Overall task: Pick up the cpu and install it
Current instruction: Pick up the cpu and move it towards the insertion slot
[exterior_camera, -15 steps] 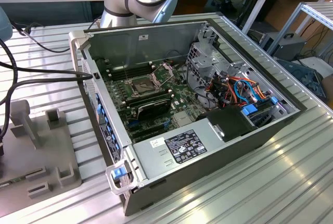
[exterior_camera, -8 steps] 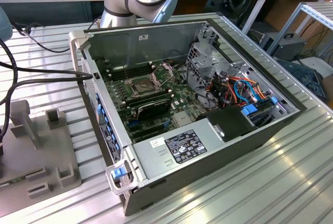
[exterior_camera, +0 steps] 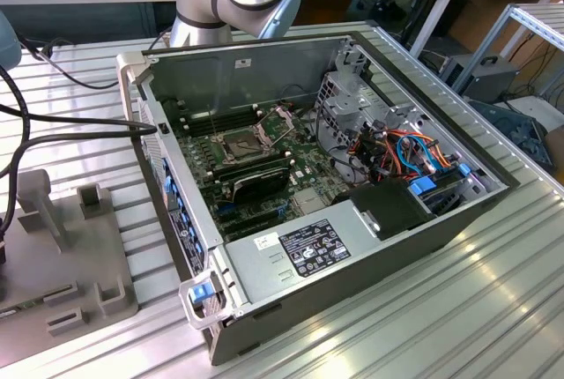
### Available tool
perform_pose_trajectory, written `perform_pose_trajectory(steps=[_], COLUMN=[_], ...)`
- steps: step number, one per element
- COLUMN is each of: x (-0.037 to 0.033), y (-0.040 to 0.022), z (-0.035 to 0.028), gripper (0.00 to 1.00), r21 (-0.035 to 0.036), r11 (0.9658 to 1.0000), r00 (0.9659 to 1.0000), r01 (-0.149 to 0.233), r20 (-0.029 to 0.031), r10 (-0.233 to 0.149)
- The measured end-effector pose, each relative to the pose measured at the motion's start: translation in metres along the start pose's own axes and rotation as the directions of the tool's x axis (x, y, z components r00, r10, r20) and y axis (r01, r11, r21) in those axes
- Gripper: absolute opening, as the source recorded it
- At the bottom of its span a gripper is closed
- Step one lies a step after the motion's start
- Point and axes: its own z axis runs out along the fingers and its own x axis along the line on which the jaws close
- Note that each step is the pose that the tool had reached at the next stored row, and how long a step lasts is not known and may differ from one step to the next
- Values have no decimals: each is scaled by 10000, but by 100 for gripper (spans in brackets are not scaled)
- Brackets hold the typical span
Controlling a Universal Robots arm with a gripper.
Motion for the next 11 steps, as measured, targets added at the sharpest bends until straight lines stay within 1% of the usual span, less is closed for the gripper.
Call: perform_pose_trajectory(steps=[11], x=[0], y=[0], z=[1], gripper=[55], r21=[0], r11=[10000], r00=[10000], r01=[1], r20=[0], r10=[-1])
